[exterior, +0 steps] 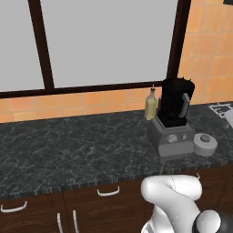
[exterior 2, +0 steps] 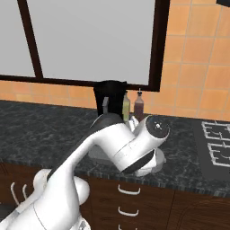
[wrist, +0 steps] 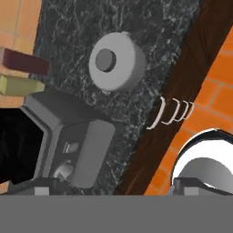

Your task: Close the lid blender by securely placing the lid on top.

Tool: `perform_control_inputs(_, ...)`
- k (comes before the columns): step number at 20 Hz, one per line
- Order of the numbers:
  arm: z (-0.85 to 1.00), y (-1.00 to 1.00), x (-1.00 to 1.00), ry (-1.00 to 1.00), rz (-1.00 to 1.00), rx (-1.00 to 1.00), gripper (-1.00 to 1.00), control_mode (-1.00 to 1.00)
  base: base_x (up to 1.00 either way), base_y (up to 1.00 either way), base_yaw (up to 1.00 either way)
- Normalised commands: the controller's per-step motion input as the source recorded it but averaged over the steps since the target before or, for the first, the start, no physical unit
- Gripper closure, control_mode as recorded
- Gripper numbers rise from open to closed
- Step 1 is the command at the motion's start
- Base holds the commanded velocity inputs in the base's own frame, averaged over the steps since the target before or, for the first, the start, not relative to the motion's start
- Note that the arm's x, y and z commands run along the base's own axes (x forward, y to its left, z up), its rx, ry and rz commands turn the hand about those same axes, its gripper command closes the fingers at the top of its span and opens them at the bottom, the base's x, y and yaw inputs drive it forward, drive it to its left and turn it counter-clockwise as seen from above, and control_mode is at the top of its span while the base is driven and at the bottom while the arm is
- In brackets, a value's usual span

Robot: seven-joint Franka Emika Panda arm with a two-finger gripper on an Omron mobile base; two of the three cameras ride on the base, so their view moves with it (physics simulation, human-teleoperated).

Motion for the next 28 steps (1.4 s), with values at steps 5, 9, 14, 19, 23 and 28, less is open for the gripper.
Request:
perform_control_inputs(5,-0.60,-0.44,0.59,0.21,-0.12,0.39,-1.00,-1.00,0.00,0.00,0.00)
perform_control_inputs(9,-0.36,-0.05,0.78,0.21,-0.06,0.26,-1.00,-1.00,0.00,0.00,0.00)
perform_control_inputs(14,-0.16,-0.20,0.40,0.12,-0.04,0.03,-1.00,-1.00,0.00,0.00,0.00)
perform_control_inputs(19,-0.16,-0.04,0.10,0.01,-0.09,0.00,-1.00,-1.00,0.00,0.00,0.00)
perform_control_inputs(23,-0.24,0.00,0.03,0.00,-0.09,0.00,-1.00,-1.00,0.00,0.00,0.00)
perform_control_inputs(28,-0.07,0.00,0.07,0.02,-0.12,-0.05,-1.00,-1.00,0.00,0.00,0.00)
